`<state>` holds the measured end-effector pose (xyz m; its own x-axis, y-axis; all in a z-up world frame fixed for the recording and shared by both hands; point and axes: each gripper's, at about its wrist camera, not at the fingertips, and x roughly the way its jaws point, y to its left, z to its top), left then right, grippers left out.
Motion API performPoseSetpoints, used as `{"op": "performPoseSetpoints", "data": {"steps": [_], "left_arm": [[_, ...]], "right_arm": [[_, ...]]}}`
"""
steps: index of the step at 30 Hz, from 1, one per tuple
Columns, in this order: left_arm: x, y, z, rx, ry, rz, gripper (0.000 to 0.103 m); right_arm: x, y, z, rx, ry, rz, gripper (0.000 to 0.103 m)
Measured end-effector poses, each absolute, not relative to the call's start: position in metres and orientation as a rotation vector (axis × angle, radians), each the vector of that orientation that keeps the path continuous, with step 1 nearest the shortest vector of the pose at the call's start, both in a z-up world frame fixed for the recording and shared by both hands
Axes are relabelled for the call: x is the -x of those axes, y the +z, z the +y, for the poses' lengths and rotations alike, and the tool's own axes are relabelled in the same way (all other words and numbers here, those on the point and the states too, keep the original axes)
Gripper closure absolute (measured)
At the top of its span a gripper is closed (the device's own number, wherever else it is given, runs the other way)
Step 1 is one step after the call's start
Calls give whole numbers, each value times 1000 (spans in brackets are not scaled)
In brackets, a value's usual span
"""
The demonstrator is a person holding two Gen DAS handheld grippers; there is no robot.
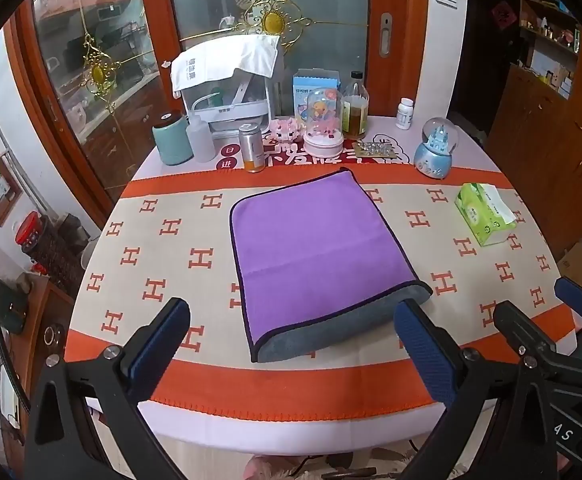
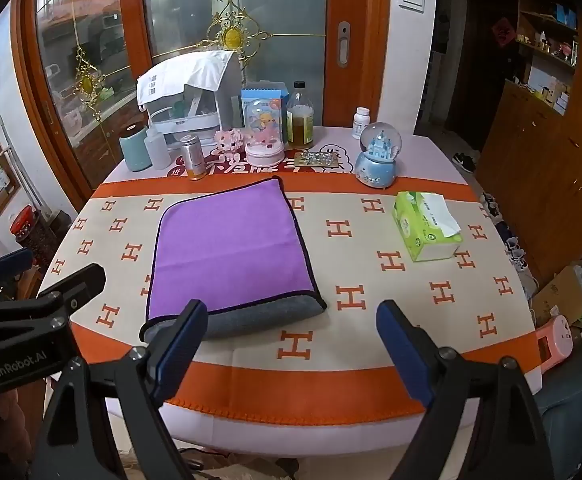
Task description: Fold towel
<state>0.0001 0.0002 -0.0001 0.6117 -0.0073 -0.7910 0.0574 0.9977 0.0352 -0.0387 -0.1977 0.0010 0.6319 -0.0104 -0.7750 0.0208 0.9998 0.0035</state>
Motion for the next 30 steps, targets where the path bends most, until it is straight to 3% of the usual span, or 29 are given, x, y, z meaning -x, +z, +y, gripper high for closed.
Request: {"op": "performPoseSetpoints", "data": {"steps": [30], "left_arm": [[7, -1, -2, -69, -44, 900, 1]], "right_arm": [[42, 1, -200, -19, -17, 880, 16]]}}
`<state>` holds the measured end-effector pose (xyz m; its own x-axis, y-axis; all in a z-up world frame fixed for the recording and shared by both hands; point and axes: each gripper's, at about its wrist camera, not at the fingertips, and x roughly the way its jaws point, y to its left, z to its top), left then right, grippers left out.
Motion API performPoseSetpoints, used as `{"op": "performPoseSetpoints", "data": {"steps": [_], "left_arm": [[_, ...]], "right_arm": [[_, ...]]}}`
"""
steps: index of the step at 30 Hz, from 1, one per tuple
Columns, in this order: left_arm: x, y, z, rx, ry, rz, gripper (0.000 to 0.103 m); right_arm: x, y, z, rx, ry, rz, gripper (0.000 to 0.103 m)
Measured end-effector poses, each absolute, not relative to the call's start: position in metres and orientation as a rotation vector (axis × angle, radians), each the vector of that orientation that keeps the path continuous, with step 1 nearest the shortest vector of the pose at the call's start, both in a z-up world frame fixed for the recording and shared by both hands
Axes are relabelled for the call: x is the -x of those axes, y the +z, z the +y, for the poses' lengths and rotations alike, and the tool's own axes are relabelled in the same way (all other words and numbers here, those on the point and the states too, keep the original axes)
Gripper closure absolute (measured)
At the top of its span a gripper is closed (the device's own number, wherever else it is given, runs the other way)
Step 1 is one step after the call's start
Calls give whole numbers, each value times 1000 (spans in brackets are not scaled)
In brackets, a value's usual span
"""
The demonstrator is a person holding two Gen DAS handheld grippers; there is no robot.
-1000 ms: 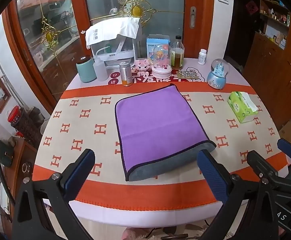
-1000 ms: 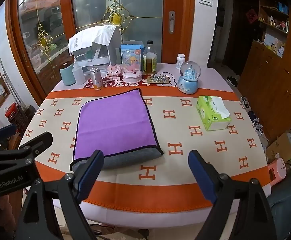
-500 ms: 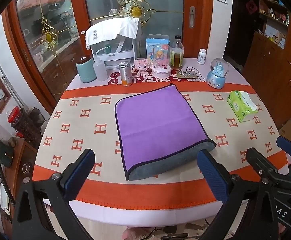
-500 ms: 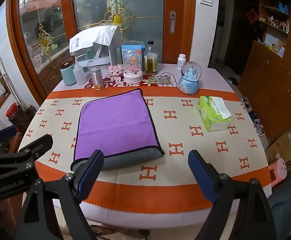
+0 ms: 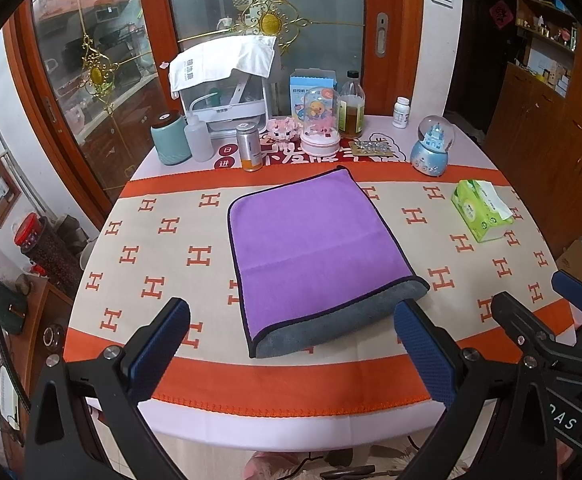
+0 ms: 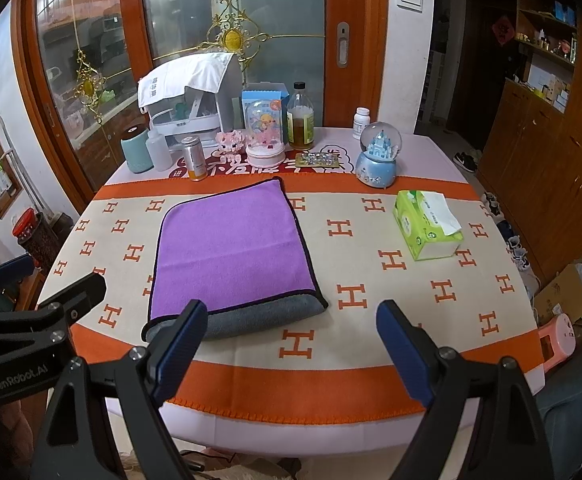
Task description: Fold towel
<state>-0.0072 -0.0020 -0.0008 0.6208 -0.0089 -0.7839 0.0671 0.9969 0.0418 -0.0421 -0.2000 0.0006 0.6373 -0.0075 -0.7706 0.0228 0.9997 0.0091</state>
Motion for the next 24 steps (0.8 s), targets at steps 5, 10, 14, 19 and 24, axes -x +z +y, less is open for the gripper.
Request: {"op": "performPoseSetpoints", "data": {"steps": [5, 10, 14, 19, 24], "left_arm": [[11, -1, -6, -71, -55, 898, 1], [11, 1, -6, -70, -60, 900, 1], [11, 1, -5, -71, -61, 902, 1], [9, -1, -5, -69, -61, 912, 1], [11, -1, -5, -77, -47, 910, 1]], "right_arm": [[45, 5, -199, -23, -23, 878, 16], [44, 2, -205, -30, -26, 871, 16], [44, 2, -205, -31, -26, 869, 16], [43, 2, -205, -31, -25, 869, 16], [40, 5, -205, -21, -18, 860, 16]]}}
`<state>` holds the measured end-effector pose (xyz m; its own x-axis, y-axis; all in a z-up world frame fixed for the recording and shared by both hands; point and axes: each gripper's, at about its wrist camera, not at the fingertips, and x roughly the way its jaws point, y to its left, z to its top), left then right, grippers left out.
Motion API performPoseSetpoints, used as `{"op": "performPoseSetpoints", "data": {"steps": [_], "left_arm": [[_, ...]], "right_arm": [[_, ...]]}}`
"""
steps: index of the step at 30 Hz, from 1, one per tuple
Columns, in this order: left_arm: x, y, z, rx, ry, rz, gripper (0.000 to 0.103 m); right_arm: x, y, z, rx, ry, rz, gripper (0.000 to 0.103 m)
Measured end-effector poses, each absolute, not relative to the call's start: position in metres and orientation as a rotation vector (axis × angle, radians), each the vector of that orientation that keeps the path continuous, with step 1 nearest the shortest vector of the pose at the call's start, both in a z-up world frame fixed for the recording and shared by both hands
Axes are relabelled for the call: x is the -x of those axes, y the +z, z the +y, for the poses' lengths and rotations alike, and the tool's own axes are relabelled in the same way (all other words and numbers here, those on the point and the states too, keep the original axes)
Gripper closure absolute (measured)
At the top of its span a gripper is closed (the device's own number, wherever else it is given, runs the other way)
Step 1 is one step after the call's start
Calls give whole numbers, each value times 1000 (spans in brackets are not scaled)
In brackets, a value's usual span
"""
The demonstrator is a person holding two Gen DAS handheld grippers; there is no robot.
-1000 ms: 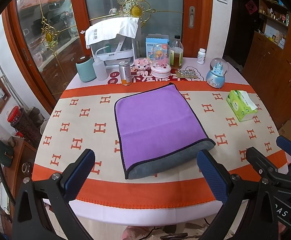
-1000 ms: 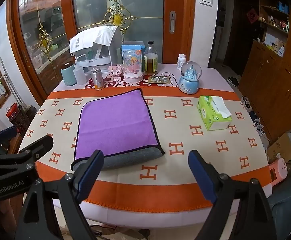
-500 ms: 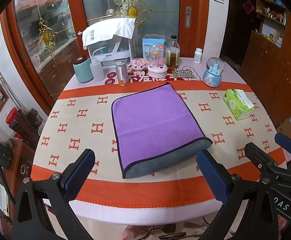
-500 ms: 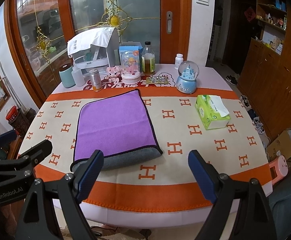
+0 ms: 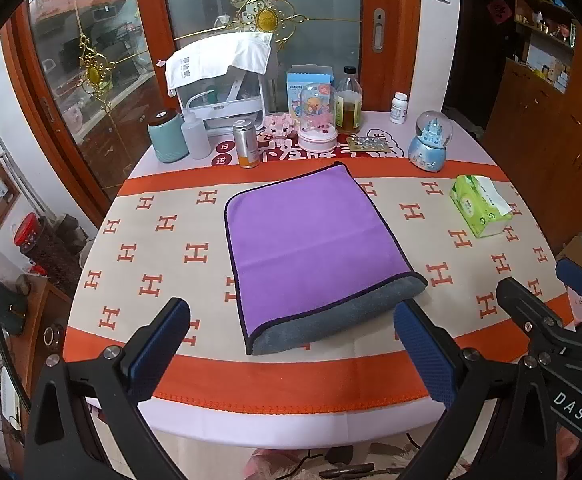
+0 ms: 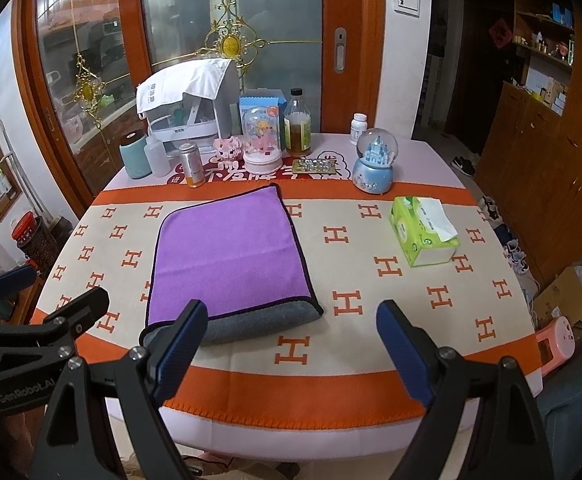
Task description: Fold towel
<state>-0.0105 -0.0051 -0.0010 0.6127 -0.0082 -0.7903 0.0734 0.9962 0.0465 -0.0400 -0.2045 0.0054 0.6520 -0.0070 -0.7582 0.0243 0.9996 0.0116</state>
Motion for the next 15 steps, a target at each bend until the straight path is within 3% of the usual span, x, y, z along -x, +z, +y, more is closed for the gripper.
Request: {"op": "performPoseSetpoints", "data": {"steps": [15], "left_arm": [[10, -1, -8, -67, -46, 917, 2]], "right_arm": [[37, 12, -209, -15, -1, 848, 16]]}}
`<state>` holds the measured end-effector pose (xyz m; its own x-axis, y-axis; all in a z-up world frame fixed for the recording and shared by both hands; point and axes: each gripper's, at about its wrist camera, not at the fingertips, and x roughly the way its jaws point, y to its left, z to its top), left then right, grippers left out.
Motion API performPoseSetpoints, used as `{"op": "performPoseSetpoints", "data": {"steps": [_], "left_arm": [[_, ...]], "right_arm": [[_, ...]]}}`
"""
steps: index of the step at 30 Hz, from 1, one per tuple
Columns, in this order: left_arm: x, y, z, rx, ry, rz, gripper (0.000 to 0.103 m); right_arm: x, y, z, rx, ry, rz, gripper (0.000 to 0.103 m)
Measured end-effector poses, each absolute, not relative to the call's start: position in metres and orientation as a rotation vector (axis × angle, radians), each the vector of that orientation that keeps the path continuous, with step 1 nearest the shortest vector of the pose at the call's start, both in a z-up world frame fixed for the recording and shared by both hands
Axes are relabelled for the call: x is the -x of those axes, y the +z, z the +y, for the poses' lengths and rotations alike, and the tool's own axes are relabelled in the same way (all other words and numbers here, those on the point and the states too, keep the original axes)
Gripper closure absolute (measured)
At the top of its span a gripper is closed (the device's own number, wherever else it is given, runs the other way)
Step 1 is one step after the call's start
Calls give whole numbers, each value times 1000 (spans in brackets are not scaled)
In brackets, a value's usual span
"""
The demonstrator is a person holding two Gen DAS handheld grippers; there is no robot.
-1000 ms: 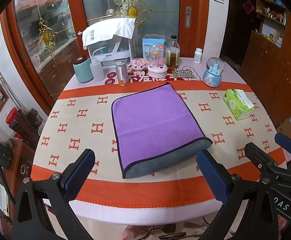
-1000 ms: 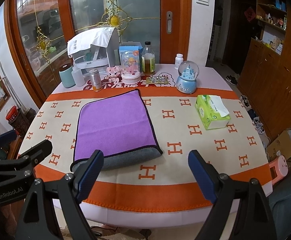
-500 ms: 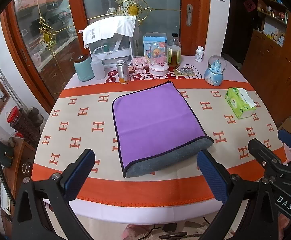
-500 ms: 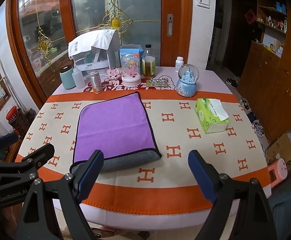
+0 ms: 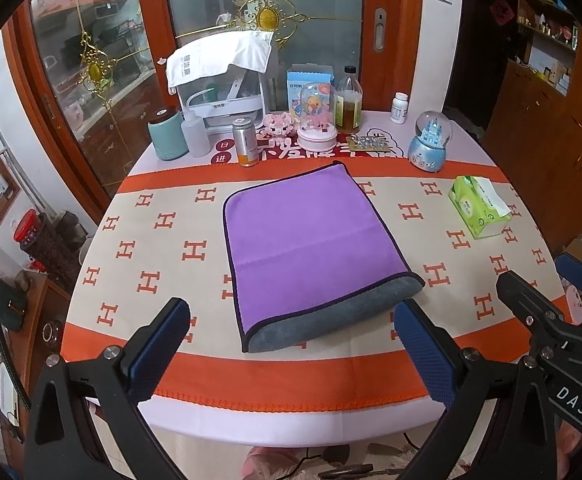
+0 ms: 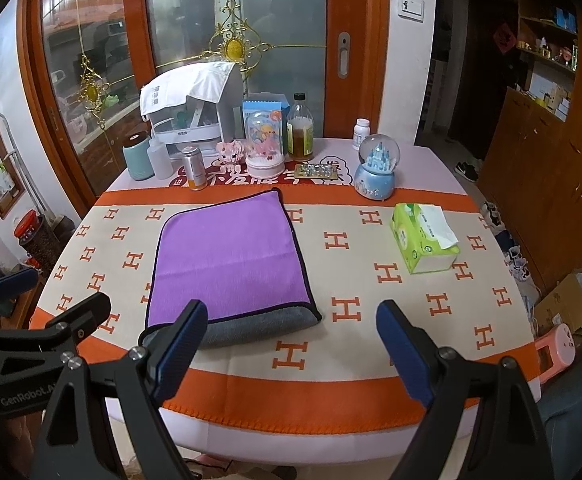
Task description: Fold towel
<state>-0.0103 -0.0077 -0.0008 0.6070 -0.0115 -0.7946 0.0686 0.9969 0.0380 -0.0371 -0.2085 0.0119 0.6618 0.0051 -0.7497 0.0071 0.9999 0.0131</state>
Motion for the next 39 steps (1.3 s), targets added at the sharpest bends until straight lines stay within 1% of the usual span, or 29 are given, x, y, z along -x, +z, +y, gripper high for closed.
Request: {"op": "performPoseSetpoints", "data": {"steps": [14, 28, 35, 39], "left_arm": [[17, 0, -18, -75, -7, 900, 2], [10, 2, 7, 17, 33, 888, 2], [0, -17, 22, 12, 37, 884, 2], [-13, -41, 34, 79, -31, 951, 2]], "right_arm": [[43, 12, -220, -14, 46, 813, 16], [37, 14, -228, -6, 35, 788, 16], [21, 2, -229, -4, 11, 805, 16], [11, -10, -228, 19, -12, 809, 16]]}}
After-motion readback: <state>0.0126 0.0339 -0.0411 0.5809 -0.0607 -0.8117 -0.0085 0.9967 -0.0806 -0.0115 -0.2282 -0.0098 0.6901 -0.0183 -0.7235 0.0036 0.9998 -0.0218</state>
